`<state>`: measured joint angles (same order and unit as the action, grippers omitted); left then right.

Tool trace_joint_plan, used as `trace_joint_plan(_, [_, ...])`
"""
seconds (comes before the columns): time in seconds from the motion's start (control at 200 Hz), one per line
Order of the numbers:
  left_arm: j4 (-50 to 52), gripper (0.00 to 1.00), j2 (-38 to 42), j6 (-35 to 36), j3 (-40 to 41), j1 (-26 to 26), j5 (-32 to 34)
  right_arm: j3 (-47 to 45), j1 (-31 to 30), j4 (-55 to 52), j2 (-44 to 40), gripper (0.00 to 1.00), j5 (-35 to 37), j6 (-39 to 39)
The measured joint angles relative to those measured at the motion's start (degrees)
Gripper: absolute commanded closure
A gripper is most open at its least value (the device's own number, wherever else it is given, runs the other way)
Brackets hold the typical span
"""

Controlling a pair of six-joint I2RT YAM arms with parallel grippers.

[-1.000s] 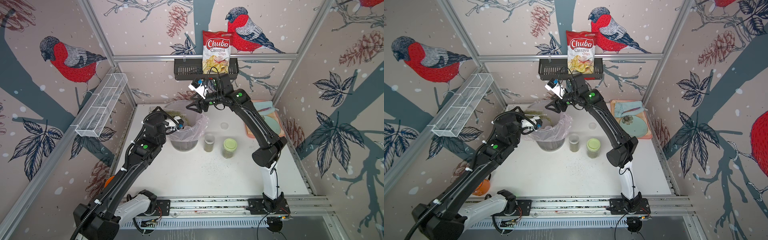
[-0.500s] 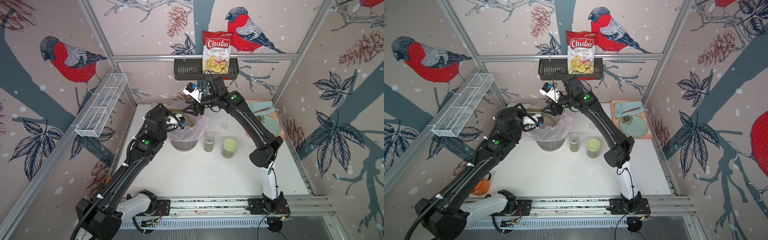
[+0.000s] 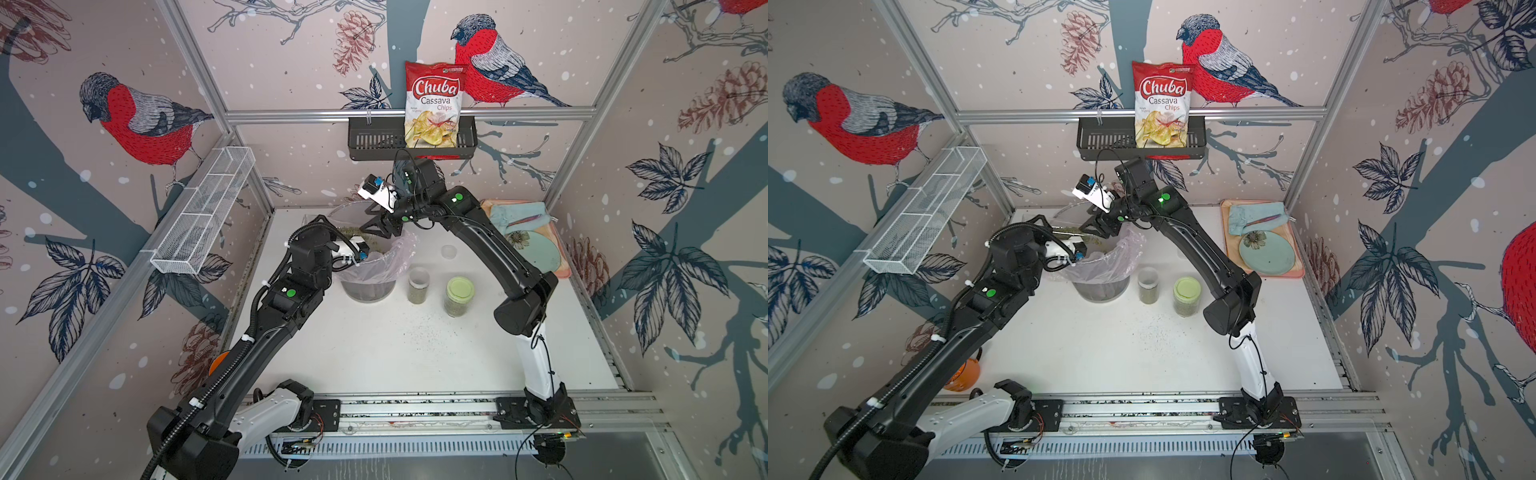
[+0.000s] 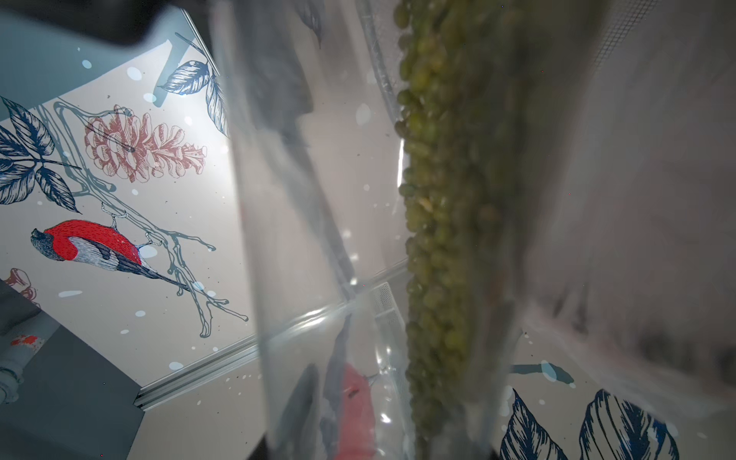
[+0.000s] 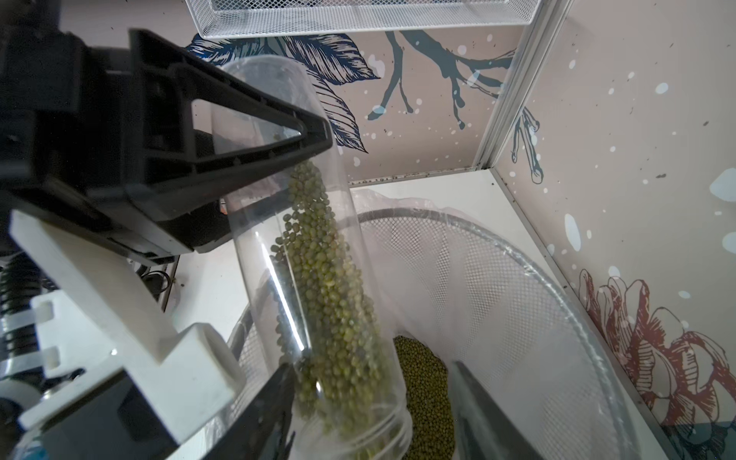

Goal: Empty moldy mung beans from jars
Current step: Pour the moldy mung beans from the jar into the trash bin.

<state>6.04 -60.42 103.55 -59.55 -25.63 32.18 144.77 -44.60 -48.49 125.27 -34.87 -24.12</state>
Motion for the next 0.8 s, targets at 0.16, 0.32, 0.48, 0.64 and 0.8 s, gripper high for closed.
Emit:
trace_joint_plan(0.16, [0.17, 0.63, -0.39, -0.02, 0.07, -0.17, -0.42, 0.02, -1.05, -0.02, 0.35, 0.38, 0.15, -0.85])
trace_joint_plan(0.32, [0.22, 0.63, -1.14, 0.15, 0.07, -0.59, -0.66, 0.02, -1.55, -1.36, 0.57, 0.38, 0.22, -2.91])
trace_joint_plan(0.48, [0.46, 0.63, -2.01, 0.39, -0.20, -0.94, -0.66, -0.02, -1.62, -2.40, 0.57, 0.38, 0.94, -4.59])
trace_joint_plan(0.64, [0.94, 0.63, -2.84, 1.25, -0.52, -1.44, -0.55, -0.02, -1.88, -3.37, 0.66, 0.38, 2.10, -7.48])
trace_joint_plan(0.8, [1.14, 0.64, -3.26, 2.73, -0.81, -1.53, -0.63, -0.02, -1.97, -4.17, 0.85, 0.38, 2.47, -8.94])
